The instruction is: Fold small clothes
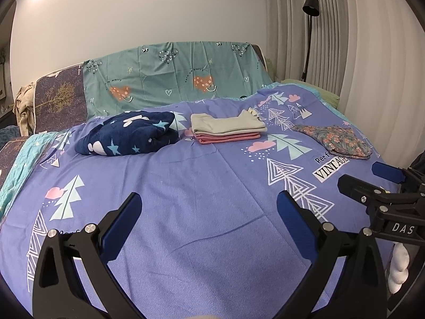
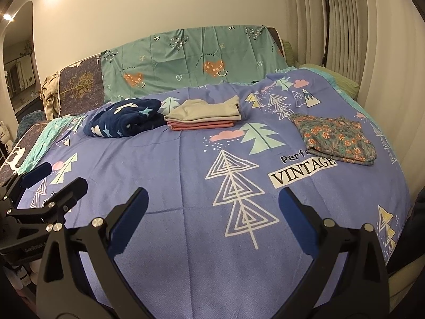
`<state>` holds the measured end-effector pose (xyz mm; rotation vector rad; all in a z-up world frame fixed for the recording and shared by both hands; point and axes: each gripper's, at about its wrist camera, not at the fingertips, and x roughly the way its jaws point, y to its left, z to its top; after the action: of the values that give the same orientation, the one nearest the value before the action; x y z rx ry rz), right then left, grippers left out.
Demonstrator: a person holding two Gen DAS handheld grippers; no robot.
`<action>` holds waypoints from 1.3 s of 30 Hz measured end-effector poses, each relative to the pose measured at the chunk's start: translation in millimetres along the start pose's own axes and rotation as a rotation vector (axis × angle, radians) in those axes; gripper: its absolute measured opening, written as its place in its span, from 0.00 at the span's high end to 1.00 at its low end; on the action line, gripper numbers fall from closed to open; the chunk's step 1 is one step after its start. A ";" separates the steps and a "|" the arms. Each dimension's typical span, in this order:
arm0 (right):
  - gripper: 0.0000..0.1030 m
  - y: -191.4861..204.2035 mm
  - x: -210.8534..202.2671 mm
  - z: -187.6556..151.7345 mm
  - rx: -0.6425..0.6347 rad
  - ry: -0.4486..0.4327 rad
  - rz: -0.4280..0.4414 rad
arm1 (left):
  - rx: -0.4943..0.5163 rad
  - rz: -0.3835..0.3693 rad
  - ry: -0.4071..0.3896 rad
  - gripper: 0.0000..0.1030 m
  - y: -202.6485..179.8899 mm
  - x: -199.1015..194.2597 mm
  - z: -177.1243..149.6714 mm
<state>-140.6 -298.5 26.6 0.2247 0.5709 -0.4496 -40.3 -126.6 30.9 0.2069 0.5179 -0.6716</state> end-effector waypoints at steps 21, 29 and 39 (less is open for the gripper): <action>0.03 1.9 4.6 -5.5 -0.007 0.016 0.004 | 0.012 0.005 0.036 0.01 -5.9 7.6 -4.0; 0.03 0.0 6.6 -8.1 -0.003 0.022 0.007 | 0.011 0.013 0.043 0.01 -6.6 9.0 -5.7; 0.02 -1.5 9.8 -11.9 -0.001 0.031 0.002 | 0.015 0.016 0.056 0.01 -9.6 12.2 -7.5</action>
<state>-139.6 -299.4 11.1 0.2317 0.6013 -0.4442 -41.2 -138.0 18.0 0.2441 0.5644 -0.6560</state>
